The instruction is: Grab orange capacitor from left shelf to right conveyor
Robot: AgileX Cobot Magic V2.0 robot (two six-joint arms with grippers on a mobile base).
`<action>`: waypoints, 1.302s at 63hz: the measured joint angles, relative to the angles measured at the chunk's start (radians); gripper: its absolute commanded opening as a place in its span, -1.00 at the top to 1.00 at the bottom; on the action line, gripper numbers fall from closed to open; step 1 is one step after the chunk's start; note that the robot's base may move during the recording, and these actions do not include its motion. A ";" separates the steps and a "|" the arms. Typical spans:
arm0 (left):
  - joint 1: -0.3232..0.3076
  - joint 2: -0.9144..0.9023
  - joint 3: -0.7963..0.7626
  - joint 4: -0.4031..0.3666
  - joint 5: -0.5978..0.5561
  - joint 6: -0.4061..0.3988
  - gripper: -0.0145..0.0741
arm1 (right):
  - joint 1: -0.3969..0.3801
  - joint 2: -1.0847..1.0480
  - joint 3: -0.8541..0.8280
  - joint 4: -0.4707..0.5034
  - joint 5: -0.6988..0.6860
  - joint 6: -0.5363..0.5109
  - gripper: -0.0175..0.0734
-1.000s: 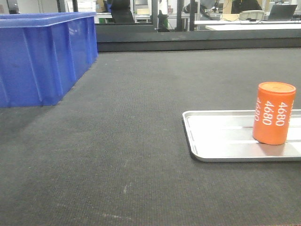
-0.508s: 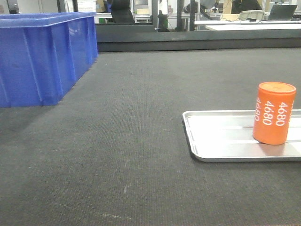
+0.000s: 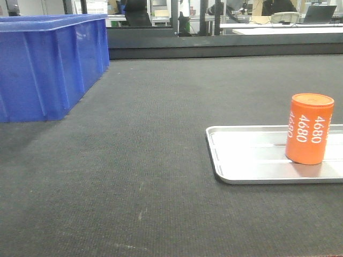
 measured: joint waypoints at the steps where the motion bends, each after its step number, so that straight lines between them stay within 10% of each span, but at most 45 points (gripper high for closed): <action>1: 0.000 0.000 0.000 0.000 0.000 0.000 0.91 | -0.014 -0.023 0.015 0.003 -0.002 -0.009 0.51; 21: 0.000 0.000 0.000 0.000 0.000 0.000 0.91 | -0.146 -0.217 0.259 0.016 -0.119 -0.038 0.51; 82: 0.000 0.000 0.000 0.000 0.000 0.000 0.91 | -0.147 -0.219 0.274 0.024 -0.182 -0.040 0.51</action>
